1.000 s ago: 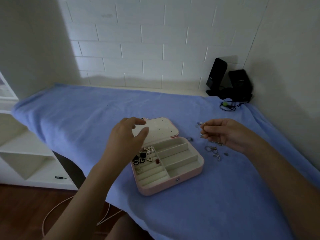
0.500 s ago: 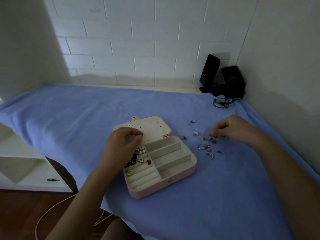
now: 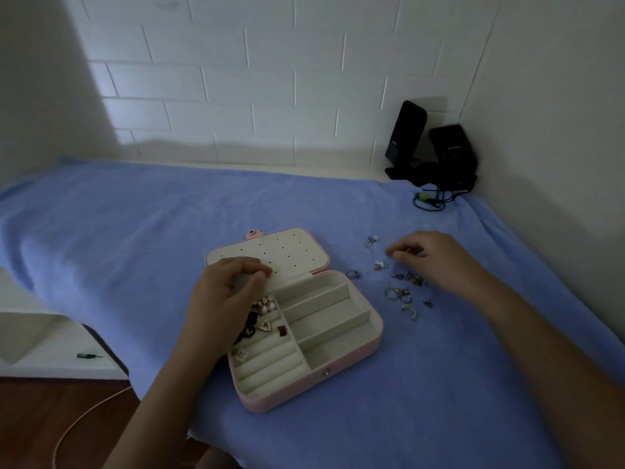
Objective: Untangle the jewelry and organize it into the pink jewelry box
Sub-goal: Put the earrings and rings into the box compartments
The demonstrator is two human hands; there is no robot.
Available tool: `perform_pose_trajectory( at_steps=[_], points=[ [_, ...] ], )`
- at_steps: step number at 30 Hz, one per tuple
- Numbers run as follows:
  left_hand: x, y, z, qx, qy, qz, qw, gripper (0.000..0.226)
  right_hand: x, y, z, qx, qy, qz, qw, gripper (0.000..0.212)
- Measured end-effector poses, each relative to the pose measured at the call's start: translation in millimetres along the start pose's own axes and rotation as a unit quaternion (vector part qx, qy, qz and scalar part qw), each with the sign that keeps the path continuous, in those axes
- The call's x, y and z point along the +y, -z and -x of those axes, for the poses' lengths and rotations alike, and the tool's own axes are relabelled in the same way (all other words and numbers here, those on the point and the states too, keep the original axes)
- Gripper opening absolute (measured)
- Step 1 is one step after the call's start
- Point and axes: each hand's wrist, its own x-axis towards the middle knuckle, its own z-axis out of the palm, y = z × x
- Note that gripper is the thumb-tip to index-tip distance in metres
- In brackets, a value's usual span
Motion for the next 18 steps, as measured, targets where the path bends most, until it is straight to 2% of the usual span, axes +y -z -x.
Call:
perform_pose_trajectory(
  at_steps=[5,10,13,16,18],
  points=[
    [0,0,1,0.008,0.001,0.022,1.000,0.017,3,5,-1,-0.028,-0.011,-0.039,0.999,0.031],
    [0,0,1,0.007,-0.005,0.037,0.999,0.018,5,4,-2,-0.057,0.002,-0.036,0.998,0.022],
    [0,0,1,0.005,-0.006,0.036,0.999,0.017,9,3,-5,-0.050,-0.012,-0.070,0.996,0.024],
    [-1,0,1,0.002,-0.006,0.035,0.999,0.017,14,-4,-12,-0.010,-0.031,-0.072,0.997,0.037],
    [-2,0,1,0.002,-0.008,0.032,0.999,0.017,12,-12,-16,-0.026,-0.031,-0.063,0.997,0.048]
  ],
)
